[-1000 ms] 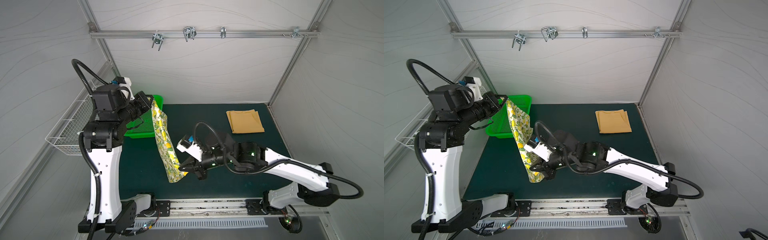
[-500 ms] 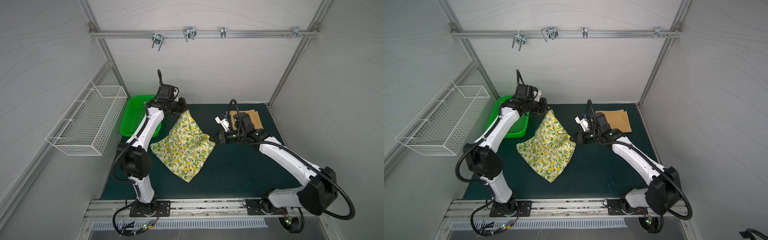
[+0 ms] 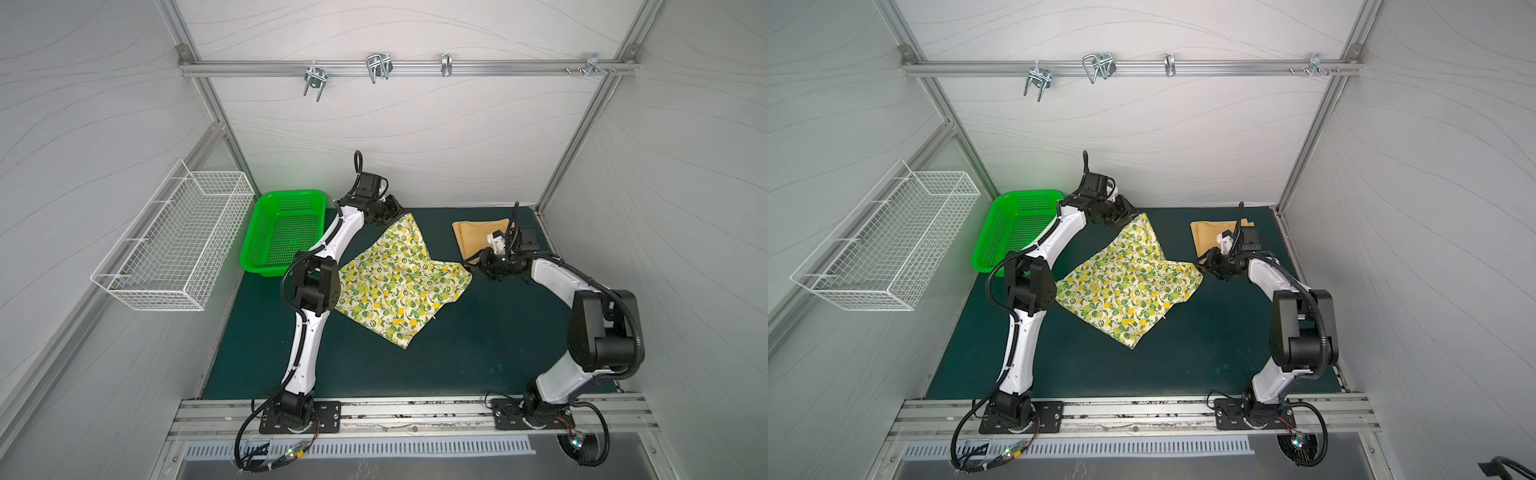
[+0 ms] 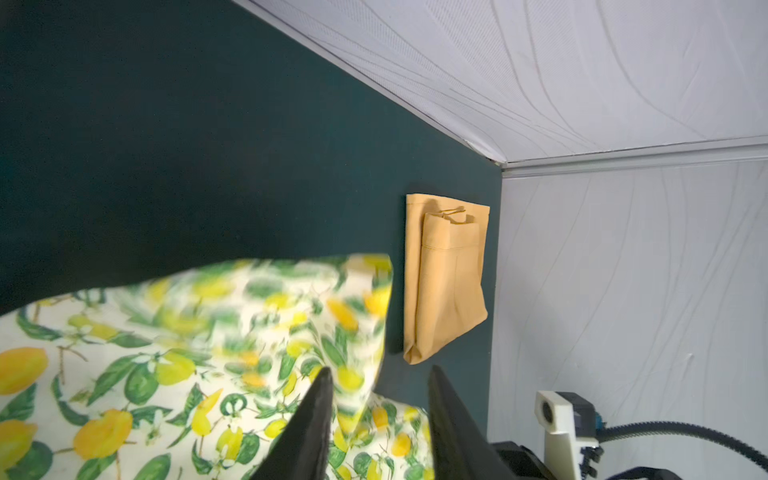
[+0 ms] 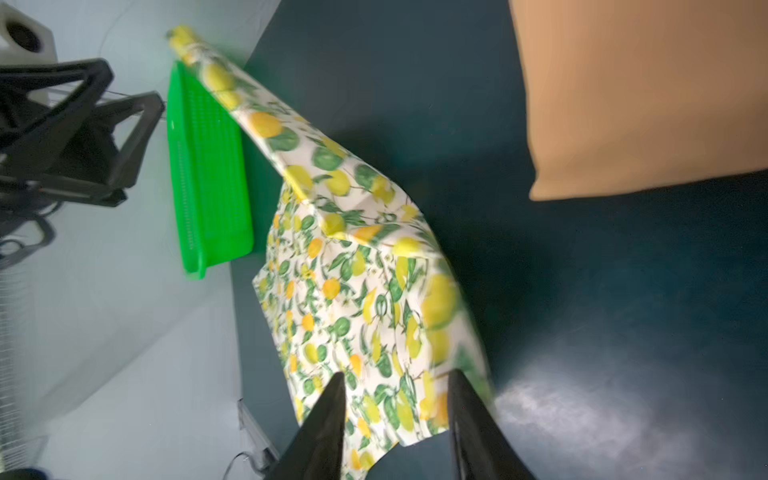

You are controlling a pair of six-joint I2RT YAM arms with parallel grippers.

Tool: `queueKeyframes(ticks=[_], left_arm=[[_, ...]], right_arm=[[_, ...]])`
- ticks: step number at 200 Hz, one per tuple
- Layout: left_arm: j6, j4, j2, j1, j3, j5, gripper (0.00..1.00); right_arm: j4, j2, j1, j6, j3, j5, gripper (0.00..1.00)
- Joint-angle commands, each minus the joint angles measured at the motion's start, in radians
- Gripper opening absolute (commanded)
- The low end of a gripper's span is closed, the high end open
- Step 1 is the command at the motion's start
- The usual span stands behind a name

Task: Fold and stack the skirts

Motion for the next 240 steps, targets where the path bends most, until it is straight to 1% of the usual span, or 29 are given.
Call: queueKeyframes(ticks=[1, 9, 23, 34, 42, 50, 53, 58, 63, 67, 69, 71, 83, 113, 130, 141, 162, 180, 206, 224, 240], left_arm=[[0.009, 0.045, -0.076, 0.013, -0.019, -0.035, 0.72], [0.010, 0.056, -0.119, 0.028, -0.061, -0.043, 0.74], [0.007, 0.088, -0.209, 0.059, -0.162, -0.045, 0.75], [0.010, 0.109, -0.292, 0.081, -0.259, -0.045, 0.76], [0.021, 0.112, -0.355, 0.094, -0.328, -0.047, 0.77], [0.040, 0.107, -0.418, 0.104, -0.400, -0.055, 0.80], [0.048, 0.104, -0.442, 0.108, -0.421, -0.060, 0.85], [0.060, 0.091, -0.481, 0.113, -0.481, -0.069, 0.87], [0.071, 0.078, -0.523, 0.122, -0.524, -0.079, 0.93], [0.078, 0.071, -0.552, 0.128, -0.562, -0.085, 0.94], [0.081, 0.069, -0.570, 0.130, -0.585, -0.087, 0.95], [0.082, 0.066, -0.585, 0.135, -0.607, -0.091, 0.96], [0.073, 0.076, -0.684, 0.161, -0.742, -0.099, 0.97], [0.030, 0.151, -0.900, 0.227, -1.070, -0.084, 0.99], [0.027, 0.191, -0.989, 0.249, -1.213, -0.092, 0.99], [0.029, 0.206, -1.022, 0.260, -1.276, -0.099, 0.99], [0.040, 0.198, -1.039, 0.274, -1.337, -0.093, 0.99], [0.047, 0.199, -1.032, 0.276, -1.368, -0.095, 0.99], [0.044, 0.224, -1.018, 0.281, -1.404, -0.098, 0.99], [0.045, 0.232, -1.005, 0.283, -1.411, -0.098, 0.99], [0.051, 0.233, -0.996, 0.283, -1.410, -0.096, 0.99]], right_arm=[[-0.034, -0.020, -0.024, -0.042, 0.076, 0.059, 0.51], [-0.035, -0.038, -0.024, -0.038, 0.083, 0.062, 0.54], [-0.048, -0.085, -0.005, -0.046, 0.091, 0.080, 0.65], [-0.080, -0.127, 0.031, -0.075, 0.099, 0.121, 0.75], [-0.100, -0.155, 0.066, -0.097, 0.102, 0.142, 0.79], [-0.123, -0.185, 0.113, -0.118, 0.101, 0.172, 0.84], [-0.130, -0.196, 0.133, -0.125, 0.099, 0.187, 0.85], [-0.139, -0.215, 0.170, -0.138, 0.090, 0.210, 0.88], [-0.145, -0.232, 0.209, -0.147, 0.079, 0.234, 0.91], [-0.146, -0.248, 0.241, -0.155, 0.068, 0.254, 0.94], [-0.146, -0.255, 0.259, -0.160, 0.062, 0.265, 0.98], [-0.148, -0.261, 0.266, -0.162, 0.052, 0.277, 0.99], [-0.149, -0.295, 0.368, -0.177, 0.014, 0.342, 0.99], [-0.130, -0.338, 0.604, -0.174, -0.087, 0.454, 0.99], [-0.118, -0.337, 0.717, -0.157, -0.132, 0.511, 0.99], [-0.111, -0.327, 0.782, -0.145, -0.152, 0.550, 0.99], [-0.111, -0.293, 0.857, -0.102, -0.186, 0.573, 0.99], [-0.044, -0.289, 0.891, -0.020, -0.257, 0.541, 0.99], [0.060, -0.284, 0.928, 0.067, -0.339, 0.502, 0.99], [0.130, -0.259, 0.952, 0.119, -0.367, 0.453, 0.99], [0.167, -0.225, 0.983, 0.151, -0.369, 0.446, 0.99]])
